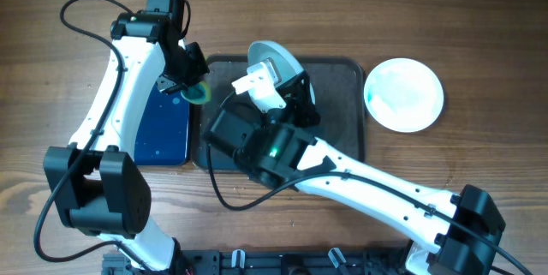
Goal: Clean dirty plates on tray and stack at the side
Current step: 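Lift the scrubbed plate with the right gripper and move the sponge left, then place the plate on the stack right of the tray, release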
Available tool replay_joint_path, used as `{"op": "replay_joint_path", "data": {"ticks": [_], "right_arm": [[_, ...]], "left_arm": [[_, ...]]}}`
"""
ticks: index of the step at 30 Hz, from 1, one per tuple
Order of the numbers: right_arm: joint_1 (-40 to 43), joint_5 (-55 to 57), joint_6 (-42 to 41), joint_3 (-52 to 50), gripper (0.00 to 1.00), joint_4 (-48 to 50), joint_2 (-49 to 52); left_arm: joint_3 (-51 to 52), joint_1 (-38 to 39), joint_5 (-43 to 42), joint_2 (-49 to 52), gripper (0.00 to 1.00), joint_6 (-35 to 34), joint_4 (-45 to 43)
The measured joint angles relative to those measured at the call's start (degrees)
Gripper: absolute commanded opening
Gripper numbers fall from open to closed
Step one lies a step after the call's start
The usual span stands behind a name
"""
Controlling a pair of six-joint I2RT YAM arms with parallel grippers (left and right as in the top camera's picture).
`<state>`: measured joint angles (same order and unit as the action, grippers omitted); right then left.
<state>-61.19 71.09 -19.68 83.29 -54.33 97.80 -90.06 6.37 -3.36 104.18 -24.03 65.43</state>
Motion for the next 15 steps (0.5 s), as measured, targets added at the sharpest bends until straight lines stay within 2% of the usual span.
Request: {"op": "replay_joint_path", "data": {"ticks": [2,5,8,11,15], "right_arm": [[1.6,-6.7,-2.4,0.0,0.04,-1.7,0.0],[7.6,-23.1,-5.6,0.0,0.04,-2.6,0.0],[19.3,-47.9,-7.1,0.0,0.04,-1.8,0.0],[30.3,-64.8,-7.5,0.0,0.04,-0.9,0.0],[45.8,-77.5,-7.5,0.0,0.04,-1.4,0.0]], "left_arm": [[0.0,0.0,0.0,0.0,0.04,0.0,0.1],[0.0,0.0,0.0,0.0,0.04,0.0,0.1],[0.0,0.0,-0.1,0.0,0.04,0.0,0.2],[0.0,0.0,-0.2,0.0,0.04,0.0,0.3],[0.0,0.0,-0.8,0.0,0.04,0.0,0.1]]}}
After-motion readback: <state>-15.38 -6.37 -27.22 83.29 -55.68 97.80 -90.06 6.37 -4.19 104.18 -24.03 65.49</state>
